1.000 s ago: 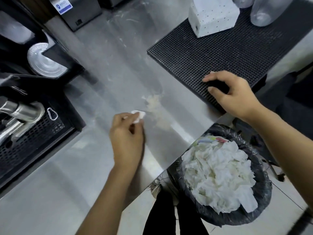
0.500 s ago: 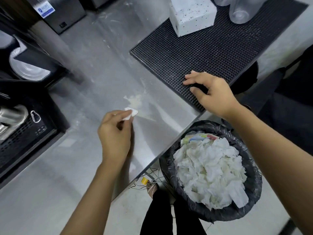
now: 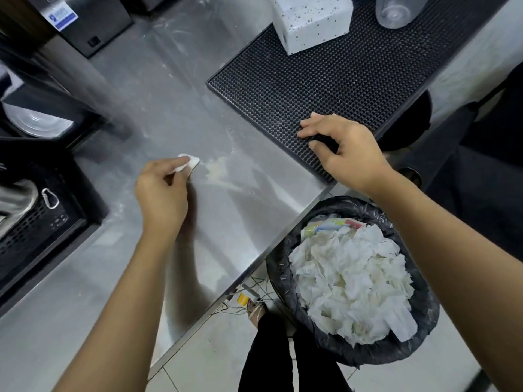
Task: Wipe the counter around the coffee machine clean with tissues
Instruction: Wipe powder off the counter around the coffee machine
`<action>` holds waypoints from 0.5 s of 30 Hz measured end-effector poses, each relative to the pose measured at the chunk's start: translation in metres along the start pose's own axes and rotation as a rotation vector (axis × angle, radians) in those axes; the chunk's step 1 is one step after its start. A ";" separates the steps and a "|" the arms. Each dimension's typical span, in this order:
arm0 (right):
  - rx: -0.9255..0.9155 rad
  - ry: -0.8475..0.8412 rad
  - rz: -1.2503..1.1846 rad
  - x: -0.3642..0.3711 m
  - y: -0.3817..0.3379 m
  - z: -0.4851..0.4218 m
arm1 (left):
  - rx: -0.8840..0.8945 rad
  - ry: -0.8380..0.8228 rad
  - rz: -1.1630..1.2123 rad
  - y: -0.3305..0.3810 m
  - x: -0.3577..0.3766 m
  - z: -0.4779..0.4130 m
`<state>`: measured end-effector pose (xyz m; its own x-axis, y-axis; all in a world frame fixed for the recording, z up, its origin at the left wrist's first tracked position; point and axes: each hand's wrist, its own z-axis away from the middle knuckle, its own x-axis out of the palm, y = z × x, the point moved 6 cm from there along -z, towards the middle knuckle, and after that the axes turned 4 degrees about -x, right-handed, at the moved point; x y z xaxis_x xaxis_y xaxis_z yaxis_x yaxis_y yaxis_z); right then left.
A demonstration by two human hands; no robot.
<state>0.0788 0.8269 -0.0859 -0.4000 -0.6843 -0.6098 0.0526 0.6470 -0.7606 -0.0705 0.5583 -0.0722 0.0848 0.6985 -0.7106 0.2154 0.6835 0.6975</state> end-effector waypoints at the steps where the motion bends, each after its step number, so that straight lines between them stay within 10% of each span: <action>1: -0.001 0.001 0.001 0.000 0.001 0.000 | 0.008 -0.007 -0.008 0.000 0.005 0.002; 9: -0.010 0.010 0.008 0.002 0.004 0.000 | 0.288 -0.394 0.136 0.072 0.054 0.131; 15: 0.003 0.014 -0.009 0.002 0.002 0.000 | 0.093 0.044 0.030 0.037 0.008 0.013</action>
<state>0.0781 0.8269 -0.0891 -0.4136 -0.6848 -0.6000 0.0519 0.6402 -0.7665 -0.0490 0.5868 -0.0531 0.0498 0.7284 -0.6833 0.3025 0.6410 0.7054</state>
